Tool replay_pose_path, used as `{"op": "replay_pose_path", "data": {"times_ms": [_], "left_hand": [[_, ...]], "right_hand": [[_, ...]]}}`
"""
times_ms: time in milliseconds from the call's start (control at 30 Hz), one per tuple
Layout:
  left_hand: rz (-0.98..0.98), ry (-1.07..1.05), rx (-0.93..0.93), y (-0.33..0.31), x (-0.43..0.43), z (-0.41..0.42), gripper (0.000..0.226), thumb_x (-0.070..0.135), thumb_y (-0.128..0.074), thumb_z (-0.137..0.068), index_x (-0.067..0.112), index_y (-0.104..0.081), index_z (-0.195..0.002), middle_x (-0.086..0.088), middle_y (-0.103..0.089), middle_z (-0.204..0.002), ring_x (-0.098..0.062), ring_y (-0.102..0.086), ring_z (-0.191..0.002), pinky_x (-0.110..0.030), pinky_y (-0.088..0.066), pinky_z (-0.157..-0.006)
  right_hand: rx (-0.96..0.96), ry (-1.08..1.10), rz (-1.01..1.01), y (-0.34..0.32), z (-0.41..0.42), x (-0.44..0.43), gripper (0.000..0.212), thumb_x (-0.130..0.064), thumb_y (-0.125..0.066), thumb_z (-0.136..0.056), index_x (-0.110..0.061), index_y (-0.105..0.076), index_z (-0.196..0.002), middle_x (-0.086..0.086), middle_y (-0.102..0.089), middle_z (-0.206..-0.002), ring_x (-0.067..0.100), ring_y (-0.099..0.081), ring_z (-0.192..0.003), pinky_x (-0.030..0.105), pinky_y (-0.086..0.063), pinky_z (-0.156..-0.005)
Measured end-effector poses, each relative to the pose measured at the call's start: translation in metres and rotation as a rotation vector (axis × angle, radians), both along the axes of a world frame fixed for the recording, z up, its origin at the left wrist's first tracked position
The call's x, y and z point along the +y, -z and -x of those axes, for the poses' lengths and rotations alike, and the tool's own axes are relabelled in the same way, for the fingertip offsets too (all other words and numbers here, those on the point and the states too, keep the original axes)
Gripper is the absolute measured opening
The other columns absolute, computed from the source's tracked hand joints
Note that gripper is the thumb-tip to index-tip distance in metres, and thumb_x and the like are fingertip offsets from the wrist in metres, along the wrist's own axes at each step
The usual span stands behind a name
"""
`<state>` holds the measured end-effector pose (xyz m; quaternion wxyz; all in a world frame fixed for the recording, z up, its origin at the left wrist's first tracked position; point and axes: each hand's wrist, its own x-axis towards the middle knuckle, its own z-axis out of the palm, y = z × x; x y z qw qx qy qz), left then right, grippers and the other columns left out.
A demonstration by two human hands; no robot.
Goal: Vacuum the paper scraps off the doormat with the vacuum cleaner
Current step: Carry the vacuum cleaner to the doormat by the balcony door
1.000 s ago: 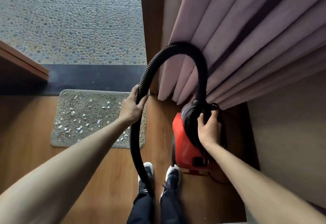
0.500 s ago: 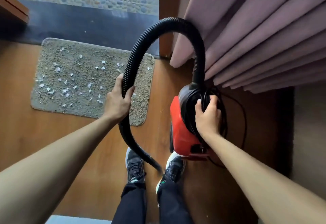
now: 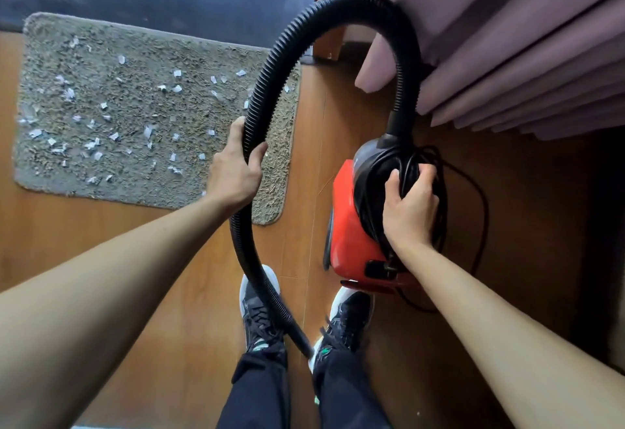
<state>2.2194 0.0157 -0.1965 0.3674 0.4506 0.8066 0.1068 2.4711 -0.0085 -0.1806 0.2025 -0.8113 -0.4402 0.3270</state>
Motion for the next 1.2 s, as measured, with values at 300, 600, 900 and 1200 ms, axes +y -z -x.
{"op": "replay_pose_path", "data": {"times_ms": [300,600,900,1200], "left_hand": [[-0.04,-0.064,-0.045,0.038,0.021,-0.014,0.048,0.037,-0.049,-0.102,0.038,-0.028,-0.145,-0.012,-0.067,-0.116,-0.034,-0.065,-0.097,-0.049,-0.054,-0.088],[0.003,-0.158,-0.09,0.064,0.032,-0.013,0.051,0.034,-0.05,-0.103,0.034,-0.028,-0.149,-0.007,-0.064,-0.12,-0.024,-0.06,-0.097,-0.035,-0.045,-0.081],[0.054,-0.211,-0.067,0.077,0.034,-0.018,0.052,0.036,-0.046,-0.104,0.036,-0.024,-0.151,-0.008,-0.064,-0.127,-0.024,-0.059,-0.098,-0.036,-0.042,-0.08],[0.083,-0.305,-0.057,0.07,0.035,-0.015,0.044,0.026,-0.051,-0.103,0.032,-0.038,-0.145,-0.006,-0.064,-0.127,-0.022,-0.057,-0.104,-0.034,-0.042,-0.089]], "right_hand": [[0.018,0.009,-0.084,0.031,0.01,0.009,0.03,-0.033,-0.048,-0.1,-0.01,-0.045,-0.118,0.004,-0.063,-0.088,0.025,-0.058,-0.081,0.021,-0.032,-0.066],[0.043,-0.003,-0.078,0.047,0.012,0.017,0.031,-0.032,-0.048,-0.101,-0.01,-0.043,-0.122,-0.002,-0.058,-0.092,0.022,-0.052,-0.086,0.017,-0.029,-0.065],[0.016,-0.005,-0.1,0.052,0.017,0.019,0.033,-0.028,-0.049,-0.101,-0.005,-0.044,-0.124,-0.003,-0.054,-0.093,0.017,-0.045,-0.079,0.01,-0.03,-0.061],[-0.05,-0.006,-0.078,0.048,0.021,0.021,0.032,-0.028,-0.047,-0.101,-0.005,-0.043,-0.123,0.005,-0.057,-0.077,0.019,-0.05,-0.062,0.006,-0.035,-0.047]]}}
